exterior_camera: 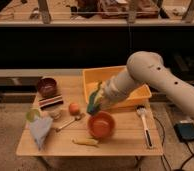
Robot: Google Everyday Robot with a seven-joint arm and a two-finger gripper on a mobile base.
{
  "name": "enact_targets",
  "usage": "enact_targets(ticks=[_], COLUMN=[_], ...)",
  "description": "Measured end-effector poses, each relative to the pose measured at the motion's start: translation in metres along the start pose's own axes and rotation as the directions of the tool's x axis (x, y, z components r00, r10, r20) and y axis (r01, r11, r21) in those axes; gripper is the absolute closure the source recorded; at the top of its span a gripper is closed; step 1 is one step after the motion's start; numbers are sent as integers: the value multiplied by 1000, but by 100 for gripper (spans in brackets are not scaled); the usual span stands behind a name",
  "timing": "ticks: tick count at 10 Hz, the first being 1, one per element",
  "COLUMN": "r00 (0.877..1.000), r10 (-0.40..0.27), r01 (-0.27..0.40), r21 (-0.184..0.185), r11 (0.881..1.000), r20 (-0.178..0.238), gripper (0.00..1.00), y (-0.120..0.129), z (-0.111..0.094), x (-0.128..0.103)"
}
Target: Wipe red bowl with sponge
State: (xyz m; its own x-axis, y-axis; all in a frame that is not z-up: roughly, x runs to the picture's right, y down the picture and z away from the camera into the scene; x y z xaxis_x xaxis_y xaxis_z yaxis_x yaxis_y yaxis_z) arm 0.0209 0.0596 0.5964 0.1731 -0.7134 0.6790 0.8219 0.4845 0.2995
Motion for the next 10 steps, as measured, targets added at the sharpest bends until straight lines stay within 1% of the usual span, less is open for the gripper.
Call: enact_targets(ticks=[1, 3, 5, 6, 7, 8, 10], r00=[1000, 998, 994, 991, 988, 985, 979], r10=[11, 32, 69, 81, 92, 103, 126], r01=[-11, -33, -72, -86, -98, -109, -131], r21=[4, 14, 34, 40, 42, 37, 18], r11=[1000, 999, 997, 996, 994, 993, 991], r20=[10, 46, 88, 103, 121, 136, 158], gripper=[100, 100, 100, 100, 100, 100, 100], y=[3, 11, 39, 51, 67, 79, 96], z=[3, 21, 57, 72, 93, 107, 128], x=[1, -5, -16, -21, -28, -33, -35])
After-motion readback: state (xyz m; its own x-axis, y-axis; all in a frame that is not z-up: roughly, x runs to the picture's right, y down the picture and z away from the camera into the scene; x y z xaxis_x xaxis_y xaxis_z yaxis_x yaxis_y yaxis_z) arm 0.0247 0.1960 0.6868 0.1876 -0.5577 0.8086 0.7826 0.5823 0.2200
